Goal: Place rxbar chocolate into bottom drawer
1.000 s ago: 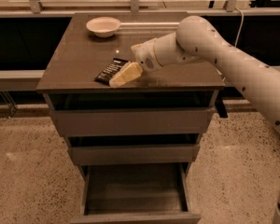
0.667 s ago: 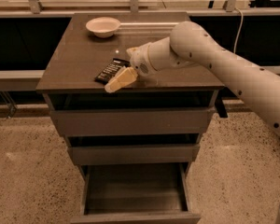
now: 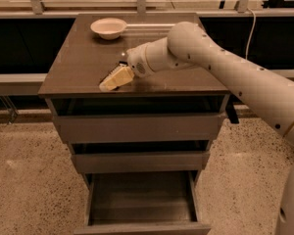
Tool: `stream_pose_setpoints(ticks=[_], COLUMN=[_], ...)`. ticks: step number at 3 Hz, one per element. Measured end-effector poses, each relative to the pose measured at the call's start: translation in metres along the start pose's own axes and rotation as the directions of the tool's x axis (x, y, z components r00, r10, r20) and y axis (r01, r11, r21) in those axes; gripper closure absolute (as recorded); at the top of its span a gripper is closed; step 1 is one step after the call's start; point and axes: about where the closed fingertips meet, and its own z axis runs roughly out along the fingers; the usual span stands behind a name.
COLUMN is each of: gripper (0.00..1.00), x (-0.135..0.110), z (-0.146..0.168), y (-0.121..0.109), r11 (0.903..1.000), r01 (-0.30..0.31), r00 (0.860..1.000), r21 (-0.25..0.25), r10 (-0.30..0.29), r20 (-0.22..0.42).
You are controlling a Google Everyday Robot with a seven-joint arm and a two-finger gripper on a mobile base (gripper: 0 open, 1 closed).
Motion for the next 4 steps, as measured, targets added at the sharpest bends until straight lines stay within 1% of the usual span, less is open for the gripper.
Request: stream_pose_setpoints(ticks=[1,2,3,4], gripper=[0.00,0.00,0.05,0.19], x=[-0.003,0.002,0.013,0.020], z=[0.007,0.009,0.009,0.009], y=[-0.005,-0.012,-0.021,-0.026], r11=[0.9988,0.9965,0.9944,0.9943], r01=[-0.048,-0.074,-0.089,-0.089], r00=[0.999,0.997,0.995,0.995], r21=[0.007,0.037,0.058,0.058], r10=[0.048,0.075,0.091,0.092], r20=[-0.006,-0.027,-0.044,-0.046])
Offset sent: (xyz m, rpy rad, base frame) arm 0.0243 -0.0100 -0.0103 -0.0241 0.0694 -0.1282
